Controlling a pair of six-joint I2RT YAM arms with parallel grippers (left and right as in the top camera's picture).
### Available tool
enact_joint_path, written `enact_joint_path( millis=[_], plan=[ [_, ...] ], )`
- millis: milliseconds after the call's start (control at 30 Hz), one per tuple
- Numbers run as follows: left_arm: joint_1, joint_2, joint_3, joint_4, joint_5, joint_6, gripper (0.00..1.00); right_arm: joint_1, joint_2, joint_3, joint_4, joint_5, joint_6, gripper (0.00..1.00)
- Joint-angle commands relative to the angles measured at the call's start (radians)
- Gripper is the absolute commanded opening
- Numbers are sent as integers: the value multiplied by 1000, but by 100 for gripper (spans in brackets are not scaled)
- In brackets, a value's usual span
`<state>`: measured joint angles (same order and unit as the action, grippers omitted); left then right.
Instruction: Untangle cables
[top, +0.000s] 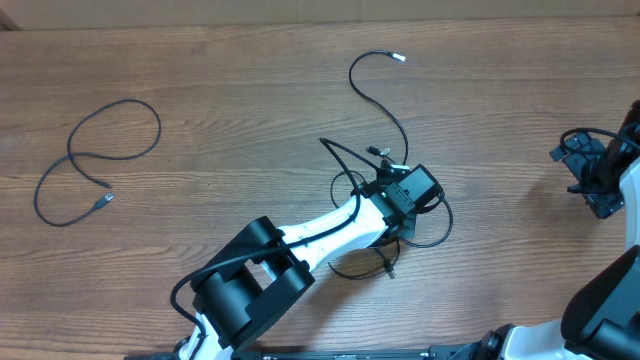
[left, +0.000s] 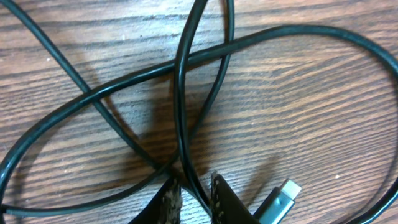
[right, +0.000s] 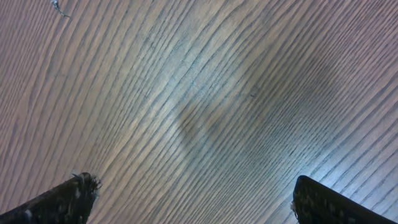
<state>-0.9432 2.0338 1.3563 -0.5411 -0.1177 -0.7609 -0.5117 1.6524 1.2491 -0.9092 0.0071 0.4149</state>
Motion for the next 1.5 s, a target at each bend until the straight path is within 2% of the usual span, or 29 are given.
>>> enact_joint_path(
  millis=[0,133,200,300,500,700,967,1067,1200,1300,1467],
  plan=[
    [-6,26,4,13,-23,-6,18,-2,-5,-2,4,7,-1,100],
    [-6,60,4,24,1,-7,19,-2,-5,-2,4,7,-1,100],
    [-6,76,4,30,21,-6,17,-2,-5,-2,4,7,-1,100],
    [-5,85,4,32,33,-6,5,-2,-5,-2,4,7,-1,100],
    [-4,58,56,-19,26,45,4,-2,-5,-2,4,7,-1,100],
    [-4,-41,213,-103,-100,169,4,-2,-5,-2,4,7,-1,100],
    [4,-167,367,-111,-328,350,4,-2,-5,-2,4,7,-1,100],
    [6,-205,374,-111,-384,374,4,-2,-5,-2,4,7,-1,100],
    [6,-241,374,-122,-396,378,4,-2,-5,-2,4,7,-1,100],
    [6,-240,374,-146,-380,452,4,-2,-5,-2,4,7,-1,100],
    [8,-239,374,-226,-389,470,4,-2,-5,-2,4,7,-1,100]
  ],
)
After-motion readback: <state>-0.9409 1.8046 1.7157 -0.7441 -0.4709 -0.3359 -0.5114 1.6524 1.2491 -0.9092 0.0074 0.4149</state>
